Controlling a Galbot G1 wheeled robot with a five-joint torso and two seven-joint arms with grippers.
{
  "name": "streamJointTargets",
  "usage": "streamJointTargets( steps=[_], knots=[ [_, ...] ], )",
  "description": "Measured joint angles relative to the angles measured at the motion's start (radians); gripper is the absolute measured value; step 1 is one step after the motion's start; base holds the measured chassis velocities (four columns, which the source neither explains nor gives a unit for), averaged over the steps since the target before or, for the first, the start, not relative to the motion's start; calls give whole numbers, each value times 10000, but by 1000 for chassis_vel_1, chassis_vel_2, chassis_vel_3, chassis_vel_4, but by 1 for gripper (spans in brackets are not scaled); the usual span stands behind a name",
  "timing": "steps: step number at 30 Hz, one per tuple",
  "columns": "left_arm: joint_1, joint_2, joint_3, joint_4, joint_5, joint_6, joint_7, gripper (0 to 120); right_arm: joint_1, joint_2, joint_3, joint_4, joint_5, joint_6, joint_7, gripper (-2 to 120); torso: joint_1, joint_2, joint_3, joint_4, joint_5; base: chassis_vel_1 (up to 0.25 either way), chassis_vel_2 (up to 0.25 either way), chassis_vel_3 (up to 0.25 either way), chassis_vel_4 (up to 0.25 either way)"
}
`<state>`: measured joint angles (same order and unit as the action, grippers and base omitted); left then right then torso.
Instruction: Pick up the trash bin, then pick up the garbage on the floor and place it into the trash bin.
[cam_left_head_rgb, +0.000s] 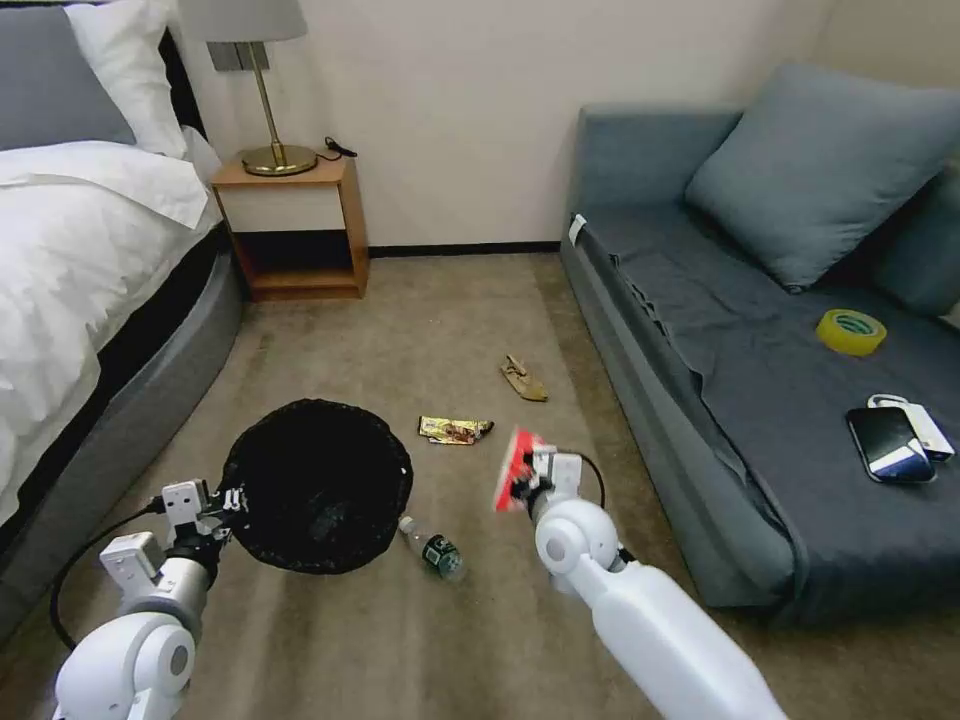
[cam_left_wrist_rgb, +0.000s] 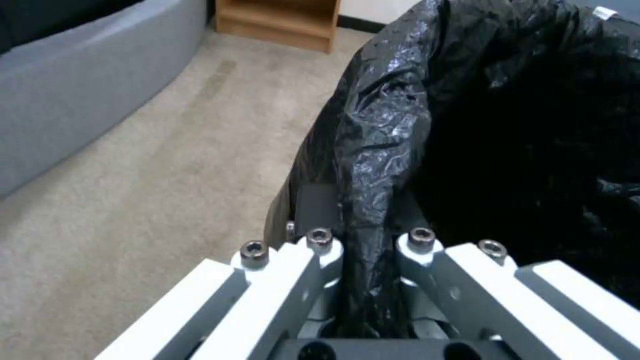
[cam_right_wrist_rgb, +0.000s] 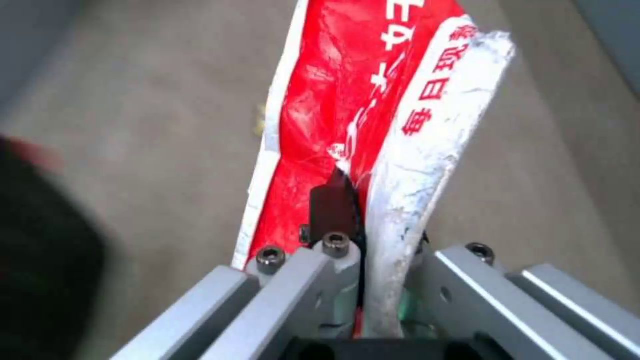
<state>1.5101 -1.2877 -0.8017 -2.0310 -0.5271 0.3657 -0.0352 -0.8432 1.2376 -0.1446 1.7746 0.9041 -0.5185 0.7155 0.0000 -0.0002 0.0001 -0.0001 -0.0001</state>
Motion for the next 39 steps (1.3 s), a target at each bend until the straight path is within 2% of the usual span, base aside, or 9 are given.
streamJointTargets(
  steps=[5,10,16,19,26,30,32,33,39],
  knots=[
    [13,-77,146,2,-12,88,8,4,1182,-75,-755,1392,140,141,-115,0,0,1,0,1,0,0,0,0,0],
    [2,-142,267,6,-75,177,11,4,2221,-31,-1917,1996,246,247,-573,0,0,2,0,1,-2,0,0,0,0],
    [18,-216,281,2,-119,209,14,4,2686,260,-3184,1872,-77,304,-1135,0,0,2,-1,2,-2,0,0,0,0],
    [51,-237,156,0,-241,227,30,4,2725,605,-4054,1348,-748,376,-1539,0,0,1,-1,3,-1,0,0,0,0],
    [81,-228,-51,12,-496,233,138,4,2483,911,-4692,535,-1872,437,-1917,0,0,2,-1,2,-1,0,0,0,0],
    [89,-172,-174,-14,-674,285,174,4,2263,1001,-4918,81,-2462,385,-1973,14,0,1,-1,1,-1,0,0,0,0],
    [85,-167,-182,-17,-681,291,172,4,2241,1002,-4932,62,-2504,375,-1977,16,0,2,-1,1,0,0,0,0,0],
    [72,-148,-207,-21,-692,303,166,4,2184,1002,-4975,26,-2631,358,-1983,23,0,2,-1,1,-1,0,0,0,0],
    [66,-136,-246,-28,-683,306,89,4,2158,1002,-4997,74,-2815,325,-1980,45,0,2,-1,1,0,0,0,0,0]
  ],
)
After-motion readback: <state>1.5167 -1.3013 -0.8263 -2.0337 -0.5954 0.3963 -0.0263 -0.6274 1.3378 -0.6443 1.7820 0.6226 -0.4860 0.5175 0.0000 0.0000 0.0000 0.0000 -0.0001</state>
